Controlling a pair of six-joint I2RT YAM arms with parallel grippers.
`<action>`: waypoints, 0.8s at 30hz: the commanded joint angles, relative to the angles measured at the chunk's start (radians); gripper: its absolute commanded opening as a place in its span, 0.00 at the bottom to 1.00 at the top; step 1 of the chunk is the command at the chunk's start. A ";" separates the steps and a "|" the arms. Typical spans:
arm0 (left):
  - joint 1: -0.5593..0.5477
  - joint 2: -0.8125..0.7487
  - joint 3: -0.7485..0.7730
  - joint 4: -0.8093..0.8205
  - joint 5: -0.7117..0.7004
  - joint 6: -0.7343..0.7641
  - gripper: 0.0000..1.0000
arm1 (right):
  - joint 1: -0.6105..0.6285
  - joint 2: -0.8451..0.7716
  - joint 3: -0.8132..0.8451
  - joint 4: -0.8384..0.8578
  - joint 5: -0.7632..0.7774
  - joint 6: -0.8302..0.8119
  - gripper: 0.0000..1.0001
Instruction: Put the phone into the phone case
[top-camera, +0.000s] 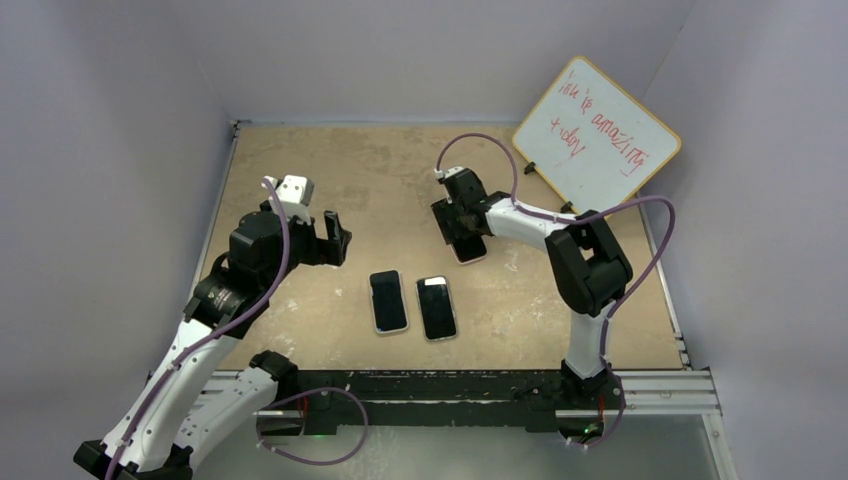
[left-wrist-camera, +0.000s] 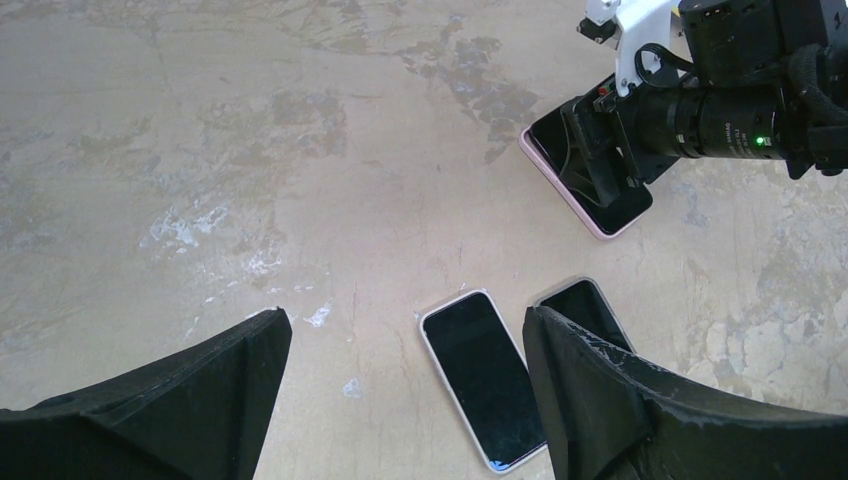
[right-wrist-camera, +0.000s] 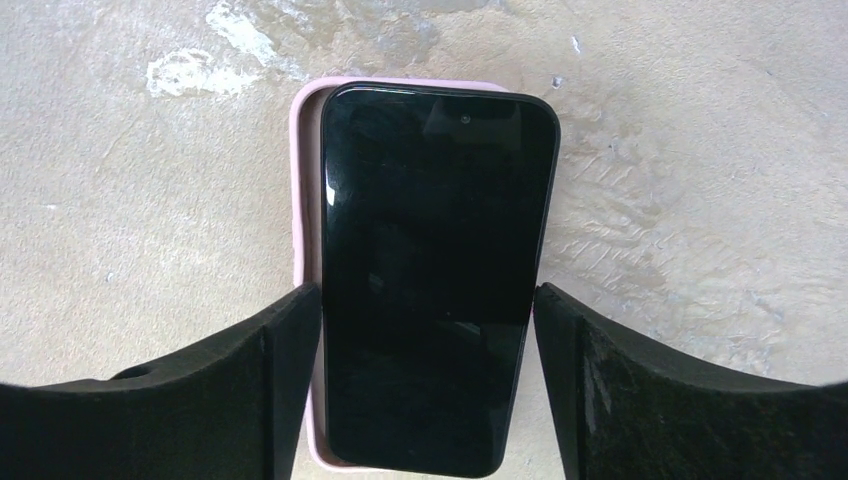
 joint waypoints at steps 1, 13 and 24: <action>0.008 0.001 -0.003 0.015 -0.003 0.009 0.90 | -0.002 -0.082 0.007 -0.035 -0.046 0.019 0.81; 0.009 -0.002 -0.003 0.012 -0.010 0.008 0.90 | -0.001 -0.068 0.059 -0.098 -0.046 0.025 0.99; 0.009 -0.001 -0.003 0.013 -0.010 0.008 0.90 | -0.001 0.018 0.093 -0.086 -0.003 -0.003 0.99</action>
